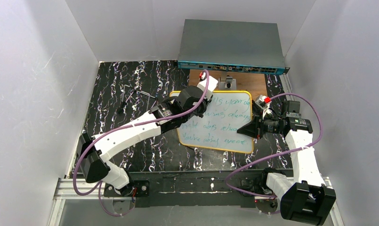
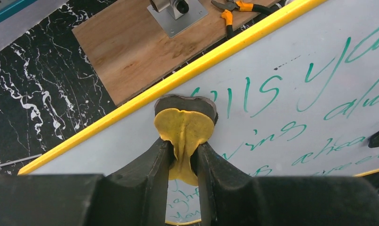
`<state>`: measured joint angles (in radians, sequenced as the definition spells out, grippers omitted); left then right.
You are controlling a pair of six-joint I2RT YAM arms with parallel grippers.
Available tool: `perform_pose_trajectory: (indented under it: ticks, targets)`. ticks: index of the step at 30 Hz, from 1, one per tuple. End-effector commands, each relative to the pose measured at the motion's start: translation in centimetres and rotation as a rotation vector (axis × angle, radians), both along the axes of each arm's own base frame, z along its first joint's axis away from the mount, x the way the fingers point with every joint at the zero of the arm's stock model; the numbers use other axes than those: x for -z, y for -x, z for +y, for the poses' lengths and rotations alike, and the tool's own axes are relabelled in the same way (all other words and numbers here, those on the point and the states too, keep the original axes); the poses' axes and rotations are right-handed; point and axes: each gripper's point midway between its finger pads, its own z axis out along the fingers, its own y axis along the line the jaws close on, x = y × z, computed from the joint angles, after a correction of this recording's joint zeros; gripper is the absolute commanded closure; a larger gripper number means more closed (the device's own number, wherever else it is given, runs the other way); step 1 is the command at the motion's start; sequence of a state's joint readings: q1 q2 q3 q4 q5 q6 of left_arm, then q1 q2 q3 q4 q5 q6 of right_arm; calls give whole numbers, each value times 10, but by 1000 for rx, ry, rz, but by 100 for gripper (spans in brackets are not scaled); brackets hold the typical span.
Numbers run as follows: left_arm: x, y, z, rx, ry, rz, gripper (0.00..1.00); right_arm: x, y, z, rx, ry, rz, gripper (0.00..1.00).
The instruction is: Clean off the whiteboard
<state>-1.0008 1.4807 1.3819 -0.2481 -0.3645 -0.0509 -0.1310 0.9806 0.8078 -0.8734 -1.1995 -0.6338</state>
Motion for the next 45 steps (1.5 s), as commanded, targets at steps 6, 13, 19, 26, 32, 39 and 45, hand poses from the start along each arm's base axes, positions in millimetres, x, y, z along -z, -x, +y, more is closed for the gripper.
perform_pose_trajectory:
  ticks: [6,13,19,26,32,39,45]
  targets:
    - [29,25,3,122,55,78,100,-12,6,6,-60,-14,-125,99]
    - [53,35,15,98,51,121,100,-12,5,6,-60,-14,-120,99]
    - [47,32,11,104,58,111,100,-12,5,6,-60,-15,-119,99]
    - [24,30,-16,187,60,102,100,-12,5,6,-59,-15,-119,99]
    - [18,36,-37,231,93,124,100,-11,5,6,-59,-14,-117,99]
    - [30,19,2,84,71,104,100,-12,5,6,-59,-14,-122,99]
    - [37,-7,65,-106,92,131,100,-13,5,6,-60,-15,-123,99]
